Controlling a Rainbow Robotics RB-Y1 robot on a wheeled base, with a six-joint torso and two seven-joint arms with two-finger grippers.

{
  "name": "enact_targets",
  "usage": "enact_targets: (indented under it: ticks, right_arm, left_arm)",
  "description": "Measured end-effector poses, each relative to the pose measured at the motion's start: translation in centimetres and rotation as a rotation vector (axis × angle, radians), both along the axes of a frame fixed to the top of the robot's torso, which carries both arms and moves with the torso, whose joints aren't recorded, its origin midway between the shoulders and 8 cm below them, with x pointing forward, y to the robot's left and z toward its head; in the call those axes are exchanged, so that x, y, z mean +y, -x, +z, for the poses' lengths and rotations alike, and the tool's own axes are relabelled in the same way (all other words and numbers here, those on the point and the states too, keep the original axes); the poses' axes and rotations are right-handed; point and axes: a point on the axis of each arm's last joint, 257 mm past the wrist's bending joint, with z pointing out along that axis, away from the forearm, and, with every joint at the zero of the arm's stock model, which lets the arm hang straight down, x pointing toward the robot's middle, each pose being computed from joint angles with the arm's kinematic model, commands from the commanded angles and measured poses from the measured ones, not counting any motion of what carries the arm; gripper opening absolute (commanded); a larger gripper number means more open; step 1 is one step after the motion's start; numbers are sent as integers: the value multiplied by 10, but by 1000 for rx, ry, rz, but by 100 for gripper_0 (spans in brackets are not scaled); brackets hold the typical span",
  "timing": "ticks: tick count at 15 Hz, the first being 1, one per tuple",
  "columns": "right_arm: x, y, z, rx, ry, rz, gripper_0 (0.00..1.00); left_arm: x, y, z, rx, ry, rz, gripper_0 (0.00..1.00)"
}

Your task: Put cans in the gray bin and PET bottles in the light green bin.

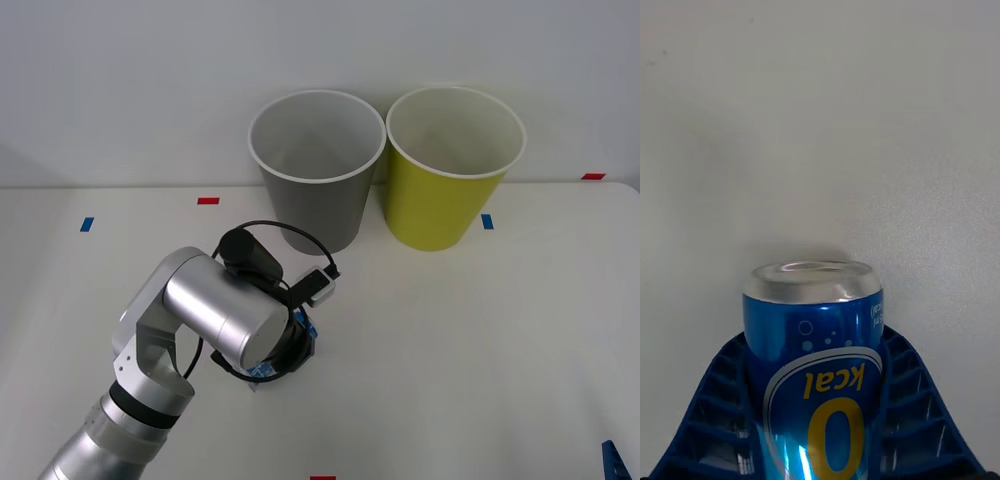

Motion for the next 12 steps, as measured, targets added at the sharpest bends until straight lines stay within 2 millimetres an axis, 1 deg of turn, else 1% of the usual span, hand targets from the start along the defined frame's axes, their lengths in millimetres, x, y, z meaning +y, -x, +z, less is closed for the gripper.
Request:
enact_targets:
  ticks: [4, 6, 8, 11, 12]
  right_arm:
    - [0, 0, 0, 0, 0, 0, 100]
    - [0, 0, 0, 0, 0, 0, 100]
    - [0, 0, 0, 0, 0, 0, 100]
    - [0, 0, 0, 0, 0, 0, 100]
    - [0, 0, 0, 0, 0, 0, 100]
  left_arm:
    - [-4, 1, 1, 2, 12, -10, 0]
    - [-4, -4, 9, -40, 27, -21, 0]
    - [-6, -8, 24, -90, 46, -41, 0]
    - [-11, -12, 59, -203, 109, -71, 0]
    - [-14, -9, 72, -245, 143, -78, 0]
